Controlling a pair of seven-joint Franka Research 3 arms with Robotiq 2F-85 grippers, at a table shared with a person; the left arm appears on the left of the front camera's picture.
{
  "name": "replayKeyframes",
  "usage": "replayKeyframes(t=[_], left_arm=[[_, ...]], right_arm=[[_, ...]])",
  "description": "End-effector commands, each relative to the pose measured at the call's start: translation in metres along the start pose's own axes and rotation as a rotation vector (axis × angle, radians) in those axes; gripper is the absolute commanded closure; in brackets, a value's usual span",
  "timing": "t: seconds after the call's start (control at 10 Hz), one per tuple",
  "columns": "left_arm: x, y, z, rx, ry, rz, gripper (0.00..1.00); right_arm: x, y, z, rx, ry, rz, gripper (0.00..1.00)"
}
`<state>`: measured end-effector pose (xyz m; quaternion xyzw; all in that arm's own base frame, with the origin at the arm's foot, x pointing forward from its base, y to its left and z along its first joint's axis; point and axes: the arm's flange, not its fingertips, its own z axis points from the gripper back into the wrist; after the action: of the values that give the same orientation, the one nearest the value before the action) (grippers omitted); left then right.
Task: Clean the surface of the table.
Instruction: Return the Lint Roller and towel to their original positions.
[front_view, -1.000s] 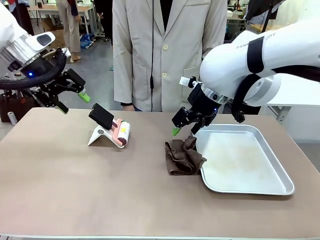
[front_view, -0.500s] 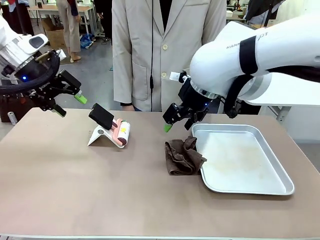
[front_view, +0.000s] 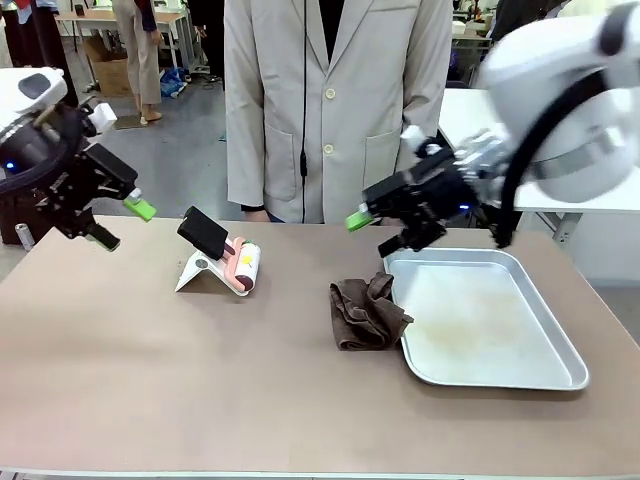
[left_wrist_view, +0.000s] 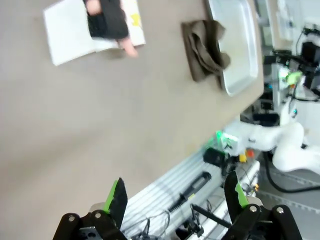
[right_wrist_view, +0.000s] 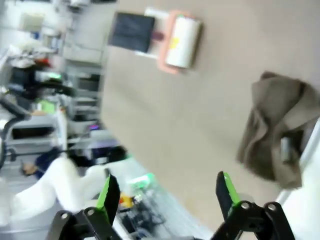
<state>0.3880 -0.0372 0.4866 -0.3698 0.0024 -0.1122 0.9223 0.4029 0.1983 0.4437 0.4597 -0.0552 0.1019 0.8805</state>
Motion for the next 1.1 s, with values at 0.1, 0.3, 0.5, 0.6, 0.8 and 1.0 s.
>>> replayKeyframes(t=[0.1, 0.3, 0.5, 0.6, 0.8, 1.0], left_arm=[[-0.04, 0.003, 0.016, -0.103, 0.008, -0.059, 0.0], [-0.057, 0.012, 0.036, -0.171, 0.004, -0.08, 0.0], [-0.066, 0.028, 0.051, -0.261, 0.061, -0.11, 0.0], [-0.072, 0.042, 0.062, -0.332, 0.08, -0.13, 0.0], [-0.085, 0.065, 0.076, -0.424, 0.044, -0.126, 0.0], [-0.101, 0.087, 0.087, -0.508, -0.016, -0.137, 0.0]], right_arm=[[-0.046, -0.044, 0.055, 0.199, 0.014, -0.096, 0.0], [-0.064, -0.061, 0.082, 0.33, 0.023, -0.13, 0.0], [-0.077, -0.077, 0.107, 0.429, 0.013, -0.16, 0.0], [-0.086, -0.087, 0.126, 0.518, 0.008, -0.166, 0.0], [-0.1, -0.106, 0.152, 0.61, -0.024, -0.186, 0.0], [-0.111, -0.123, 0.175, 0.672, -0.075, -0.203, 0.0]])
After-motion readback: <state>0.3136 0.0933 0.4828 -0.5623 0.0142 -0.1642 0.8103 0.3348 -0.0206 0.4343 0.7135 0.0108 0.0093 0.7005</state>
